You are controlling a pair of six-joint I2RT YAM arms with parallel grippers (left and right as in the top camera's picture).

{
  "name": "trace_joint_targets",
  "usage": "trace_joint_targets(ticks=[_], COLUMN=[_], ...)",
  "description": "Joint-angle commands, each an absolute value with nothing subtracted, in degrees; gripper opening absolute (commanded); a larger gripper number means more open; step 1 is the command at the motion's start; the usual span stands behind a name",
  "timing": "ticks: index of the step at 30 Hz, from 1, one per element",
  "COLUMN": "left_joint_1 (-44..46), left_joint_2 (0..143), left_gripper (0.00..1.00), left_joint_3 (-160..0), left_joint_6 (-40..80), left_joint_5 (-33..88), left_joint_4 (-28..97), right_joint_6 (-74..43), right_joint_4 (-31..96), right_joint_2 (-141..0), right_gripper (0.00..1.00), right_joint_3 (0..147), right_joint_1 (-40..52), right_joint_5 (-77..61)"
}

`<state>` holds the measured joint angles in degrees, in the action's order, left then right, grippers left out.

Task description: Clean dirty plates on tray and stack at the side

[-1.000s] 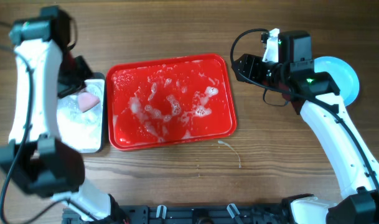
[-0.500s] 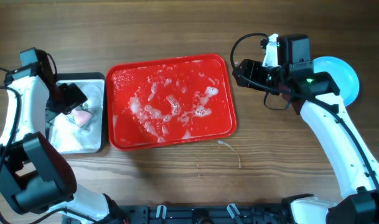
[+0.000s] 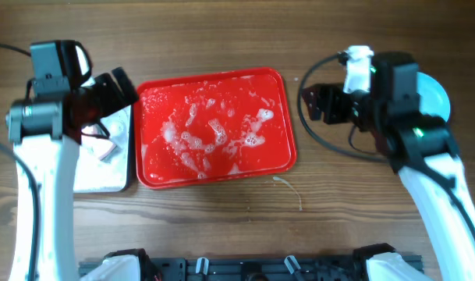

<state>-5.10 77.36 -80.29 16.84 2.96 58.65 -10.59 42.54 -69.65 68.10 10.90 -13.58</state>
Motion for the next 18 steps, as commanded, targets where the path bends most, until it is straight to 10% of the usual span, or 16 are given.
trace_joint_targets(ticks=[1, 18], left_joint_1=[-0.43, 1.76], left_joint_2=[72.97, 72.42], left_gripper=[1.0, 1.0], left_joint_3=[-81.01, -81.01], left_joint_6=[17.32, 17.32], left_joint_5=[4.05, 4.05], left_joint_4=[58.48, 58.52], right_joint_6=[-8.97, -11.16], right_joint_4=[47.7, 56.75], right_joint_2=[-60.03, -39.64], right_gripper=[0.9, 1.0], right_joint_3=[69.54, 67.99], right_joint_1=[11.07, 11.07], right_joint_5=[-9.41, 0.78])
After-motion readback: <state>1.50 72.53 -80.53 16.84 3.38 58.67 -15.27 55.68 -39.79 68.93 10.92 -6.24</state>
